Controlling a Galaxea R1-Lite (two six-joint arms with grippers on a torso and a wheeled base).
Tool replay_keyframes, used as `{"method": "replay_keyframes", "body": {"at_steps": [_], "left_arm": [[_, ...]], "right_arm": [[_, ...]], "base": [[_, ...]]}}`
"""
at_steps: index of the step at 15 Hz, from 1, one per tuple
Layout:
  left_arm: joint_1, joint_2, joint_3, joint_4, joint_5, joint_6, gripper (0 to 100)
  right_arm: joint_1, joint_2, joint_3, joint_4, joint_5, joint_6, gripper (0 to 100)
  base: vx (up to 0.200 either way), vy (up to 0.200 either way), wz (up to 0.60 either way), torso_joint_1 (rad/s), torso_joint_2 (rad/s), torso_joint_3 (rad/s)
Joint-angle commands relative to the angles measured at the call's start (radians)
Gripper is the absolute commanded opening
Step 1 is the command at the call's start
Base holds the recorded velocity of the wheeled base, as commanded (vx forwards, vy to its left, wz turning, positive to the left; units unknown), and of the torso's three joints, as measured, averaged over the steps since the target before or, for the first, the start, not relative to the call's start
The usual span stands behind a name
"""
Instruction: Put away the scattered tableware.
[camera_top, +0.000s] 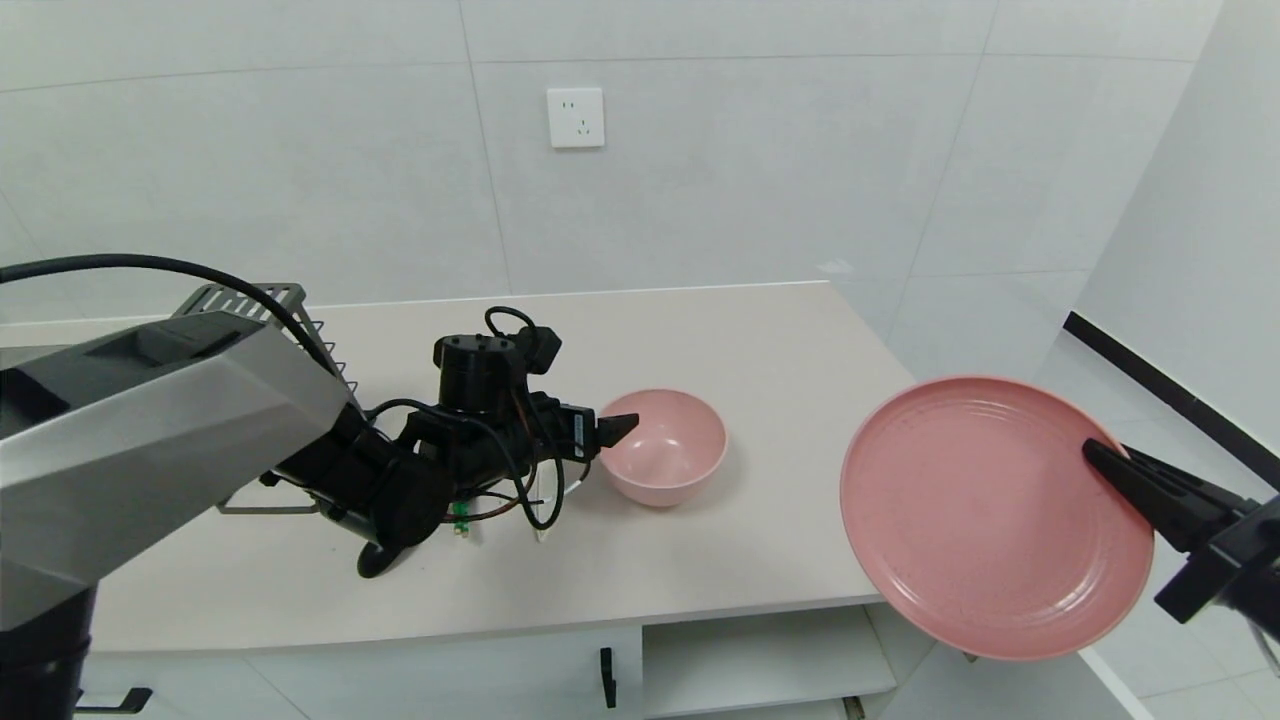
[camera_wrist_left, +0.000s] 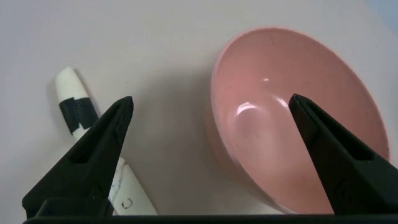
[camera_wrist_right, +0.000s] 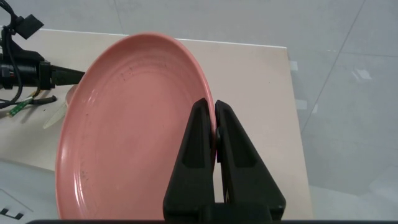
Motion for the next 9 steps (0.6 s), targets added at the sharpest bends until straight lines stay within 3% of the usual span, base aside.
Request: {"method": "replay_keyframes", "body": {"at_steps": [1, 9], "left_arm": [[-0.012, 0.028, -0.007, -0.002, -0.001, 0.0, 100], [-0.021, 0.052, -0.021, -0.006, -0.001, -0.002, 100]], "right_arm": [[0.0, 0.004, 0.0, -0.001, 0.001, 0.0, 0], [0.002, 0.007, 0.0, 0.01, 0.001, 0.0, 0]], "base": [[0.0, 0.0, 0.0, 0.0, 0.0, 0.0], [0.0, 0.0, 0.0, 0.0, 0.0, 0.0]]}}
